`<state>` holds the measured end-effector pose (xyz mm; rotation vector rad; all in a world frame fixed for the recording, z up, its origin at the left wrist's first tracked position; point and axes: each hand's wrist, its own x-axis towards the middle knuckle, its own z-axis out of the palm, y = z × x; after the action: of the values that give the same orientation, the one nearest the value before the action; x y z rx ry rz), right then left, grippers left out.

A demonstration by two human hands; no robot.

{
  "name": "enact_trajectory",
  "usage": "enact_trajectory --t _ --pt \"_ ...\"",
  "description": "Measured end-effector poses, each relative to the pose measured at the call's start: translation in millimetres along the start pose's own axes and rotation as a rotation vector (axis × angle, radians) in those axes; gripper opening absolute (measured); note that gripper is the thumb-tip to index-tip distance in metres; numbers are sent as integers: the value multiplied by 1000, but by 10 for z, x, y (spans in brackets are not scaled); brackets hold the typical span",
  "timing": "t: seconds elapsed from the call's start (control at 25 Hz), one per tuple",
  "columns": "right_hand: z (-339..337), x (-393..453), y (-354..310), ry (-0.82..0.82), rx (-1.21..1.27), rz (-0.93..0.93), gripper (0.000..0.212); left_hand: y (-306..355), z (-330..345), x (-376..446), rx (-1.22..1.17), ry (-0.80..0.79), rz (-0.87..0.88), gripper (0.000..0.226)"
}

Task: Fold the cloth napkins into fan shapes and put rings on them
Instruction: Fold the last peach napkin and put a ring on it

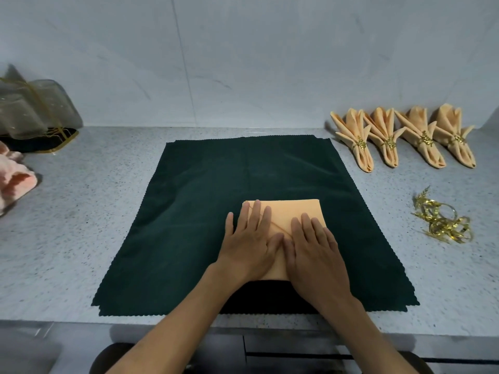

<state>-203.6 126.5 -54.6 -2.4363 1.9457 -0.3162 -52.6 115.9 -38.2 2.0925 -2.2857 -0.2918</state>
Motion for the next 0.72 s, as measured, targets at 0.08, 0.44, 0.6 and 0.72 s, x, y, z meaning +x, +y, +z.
enact_trajectory --t 0.08,0.44,0.6,0.72 --pt "3 5 -4 12 5 5 68 -4 -20 46 -1 24 -51 68" --pt "-305 186 49 -153 167 12 65 21 -13 203 5 47 104 54" --pt "-229 621 176 -41 62 -7 68 29 5 172 -1 51 59 51" --pt "-49 691 223 -162 -30 1 68 44 -8 155 -14 60 5 53"
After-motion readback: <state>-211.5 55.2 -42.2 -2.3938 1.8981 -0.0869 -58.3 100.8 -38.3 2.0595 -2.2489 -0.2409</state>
